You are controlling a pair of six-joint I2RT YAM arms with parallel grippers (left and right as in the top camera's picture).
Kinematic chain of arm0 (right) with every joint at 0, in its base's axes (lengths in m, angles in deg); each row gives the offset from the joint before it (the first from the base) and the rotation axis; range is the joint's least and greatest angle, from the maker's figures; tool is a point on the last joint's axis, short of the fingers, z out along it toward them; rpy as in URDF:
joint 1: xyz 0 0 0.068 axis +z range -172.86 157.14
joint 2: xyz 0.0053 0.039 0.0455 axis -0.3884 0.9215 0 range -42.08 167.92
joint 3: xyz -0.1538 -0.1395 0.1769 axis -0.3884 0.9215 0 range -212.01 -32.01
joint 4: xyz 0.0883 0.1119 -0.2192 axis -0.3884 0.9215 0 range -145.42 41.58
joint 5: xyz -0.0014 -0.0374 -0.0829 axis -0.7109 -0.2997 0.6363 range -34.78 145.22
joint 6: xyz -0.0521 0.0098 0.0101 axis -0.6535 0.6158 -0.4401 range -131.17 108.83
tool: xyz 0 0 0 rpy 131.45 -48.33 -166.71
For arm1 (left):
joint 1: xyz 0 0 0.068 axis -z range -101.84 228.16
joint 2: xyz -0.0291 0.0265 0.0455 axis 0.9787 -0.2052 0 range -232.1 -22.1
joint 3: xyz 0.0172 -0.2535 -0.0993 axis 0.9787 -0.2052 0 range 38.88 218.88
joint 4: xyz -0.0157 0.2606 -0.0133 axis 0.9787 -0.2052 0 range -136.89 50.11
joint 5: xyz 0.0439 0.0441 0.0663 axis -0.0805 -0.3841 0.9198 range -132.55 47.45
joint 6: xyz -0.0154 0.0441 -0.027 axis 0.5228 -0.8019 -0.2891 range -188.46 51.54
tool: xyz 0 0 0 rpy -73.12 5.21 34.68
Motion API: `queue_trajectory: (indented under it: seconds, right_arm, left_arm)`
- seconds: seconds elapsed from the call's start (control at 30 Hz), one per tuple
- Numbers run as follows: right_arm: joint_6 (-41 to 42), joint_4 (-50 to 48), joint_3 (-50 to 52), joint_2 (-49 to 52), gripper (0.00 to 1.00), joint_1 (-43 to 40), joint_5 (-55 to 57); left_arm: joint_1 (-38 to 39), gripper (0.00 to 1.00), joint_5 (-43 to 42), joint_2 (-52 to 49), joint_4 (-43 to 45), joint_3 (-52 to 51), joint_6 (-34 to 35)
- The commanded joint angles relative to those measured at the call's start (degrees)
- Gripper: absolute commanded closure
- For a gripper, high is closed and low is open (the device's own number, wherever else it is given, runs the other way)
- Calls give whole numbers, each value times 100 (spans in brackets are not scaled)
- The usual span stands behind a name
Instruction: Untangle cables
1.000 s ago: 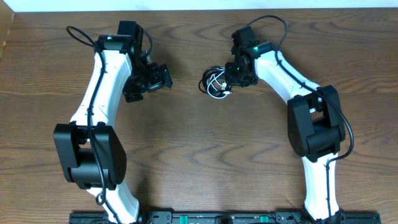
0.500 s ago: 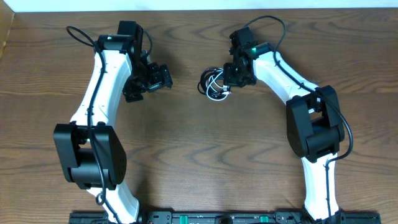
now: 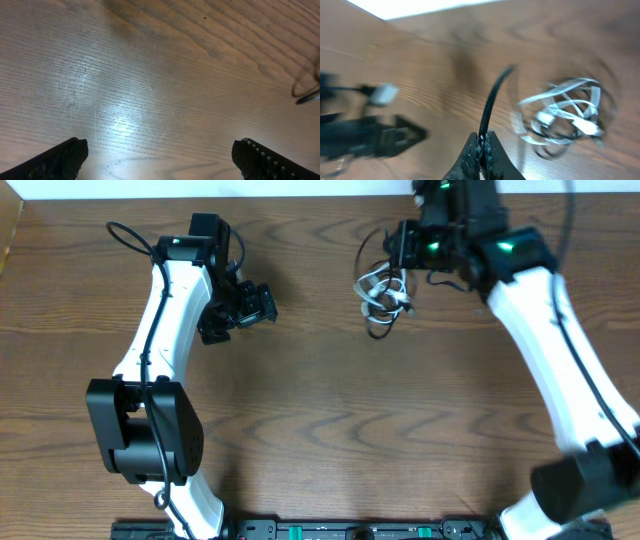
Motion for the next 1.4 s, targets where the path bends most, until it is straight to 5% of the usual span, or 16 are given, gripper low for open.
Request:
queue_trajectory:
  seconds: [0.0, 0.33, 0.57, 0.7, 0.83, 1.07, 1.2, 1.37]
  right_arm:
    - [-17, 9, -15, -236, 98, 140, -203]
    - [101, -1279, -15, -431, 99, 249, -1838]
    - [1810, -3591, -15, -673, 99, -155, -2474]
    - [2065, -4011, -15, -863, 98, -470, -2529]
    - [1309, -3110, -13, -868, 91, -684, -2343]
    - [796, -66, -4, -457, 78, -555, 175]
    - [684, 1005, -4, 24, 46, -448, 1392]
    - [684, 1491, -2, 942, 50, -407, 1276]
  left_arm:
    - [2, 2, -46, -4, -31, -33, 74]
    - [2, 2, -46, -4, -31, -33, 74]
    - [2, 2, -46, -4, -31, -33, 72]
    - [2, 2, -46, -4, -31, -33, 74]
    - [2, 2, -44, -4, -31, -33, 74]
    - [2, 2, -46, -4, -31, -33, 74]
    - [2, 2, -44, -4, -31, -33, 74]
    - [2, 2, -46, -4, -31, -33, 74]
